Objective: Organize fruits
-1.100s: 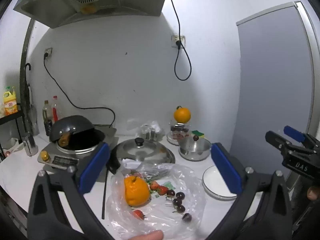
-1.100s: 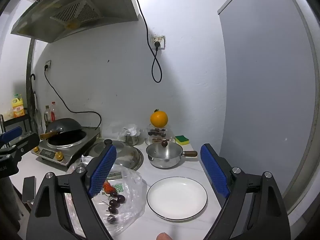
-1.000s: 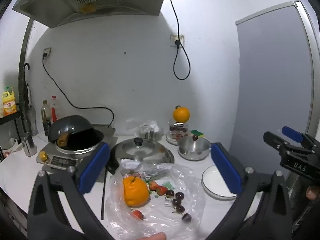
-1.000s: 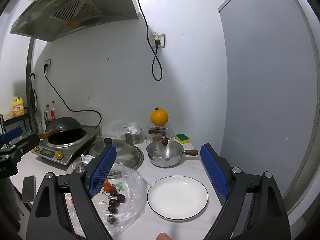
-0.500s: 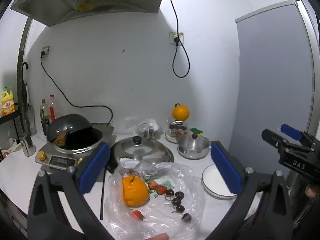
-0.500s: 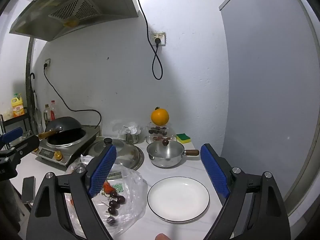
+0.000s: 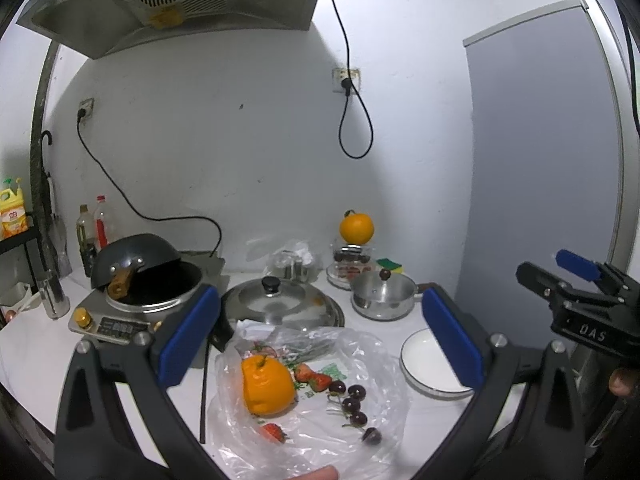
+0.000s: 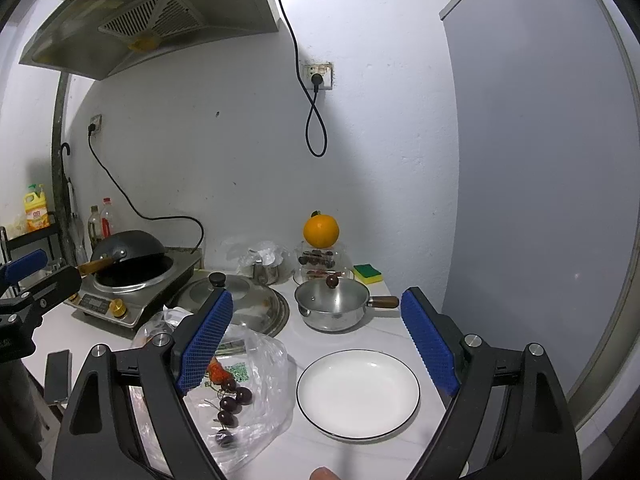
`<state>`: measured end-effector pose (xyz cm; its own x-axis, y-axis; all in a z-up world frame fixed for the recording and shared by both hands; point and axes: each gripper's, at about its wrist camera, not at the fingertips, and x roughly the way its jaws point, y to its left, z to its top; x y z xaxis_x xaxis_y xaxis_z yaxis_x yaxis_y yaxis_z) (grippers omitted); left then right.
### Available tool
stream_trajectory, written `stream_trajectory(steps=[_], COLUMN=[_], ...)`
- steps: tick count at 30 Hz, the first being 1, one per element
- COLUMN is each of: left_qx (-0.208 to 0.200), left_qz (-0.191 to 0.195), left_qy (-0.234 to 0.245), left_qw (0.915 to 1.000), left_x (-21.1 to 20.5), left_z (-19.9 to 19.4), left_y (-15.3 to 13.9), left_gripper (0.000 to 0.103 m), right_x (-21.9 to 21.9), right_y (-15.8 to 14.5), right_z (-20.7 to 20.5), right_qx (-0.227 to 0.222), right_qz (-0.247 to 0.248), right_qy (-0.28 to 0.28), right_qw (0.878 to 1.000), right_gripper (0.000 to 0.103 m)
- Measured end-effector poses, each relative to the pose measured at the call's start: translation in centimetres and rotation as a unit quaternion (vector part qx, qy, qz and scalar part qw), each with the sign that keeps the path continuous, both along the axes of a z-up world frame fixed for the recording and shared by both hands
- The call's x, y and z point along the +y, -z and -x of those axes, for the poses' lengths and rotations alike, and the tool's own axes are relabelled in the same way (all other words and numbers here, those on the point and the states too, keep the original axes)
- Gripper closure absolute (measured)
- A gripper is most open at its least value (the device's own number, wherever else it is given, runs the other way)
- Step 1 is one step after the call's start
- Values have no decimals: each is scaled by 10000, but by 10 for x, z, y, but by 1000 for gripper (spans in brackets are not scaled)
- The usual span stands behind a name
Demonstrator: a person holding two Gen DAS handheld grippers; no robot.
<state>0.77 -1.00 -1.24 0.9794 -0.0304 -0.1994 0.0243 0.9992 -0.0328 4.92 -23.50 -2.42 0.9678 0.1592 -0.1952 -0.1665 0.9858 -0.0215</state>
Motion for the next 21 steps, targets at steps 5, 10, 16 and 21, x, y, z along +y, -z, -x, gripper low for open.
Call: stream_trajectory(steps=[5,10,16,21], left_qx=[22,52,77,99], left_qz=[-29,-79,-67,-28], left_qy=[34,57,50,20], left_qw=[10000,9999,9999,9999], left_x=[-3,-7,-9,-5], left_z=[-1,-2,-2,-5], left_y=[-1,-4,-6,-7], left_gripper=[1,1,1,1], right_x=[-3,-4,-5,-5], right_y=[3,6,6,9], right_z=[0,1,-1,-1], right_qx=[21,48,91,117], right_qz=[-19,-42,-36,-26], right_qy=[2,14,15,-14], right_qw=[10000,10000,10000,9999], right_gripper=[14,15,14,14])
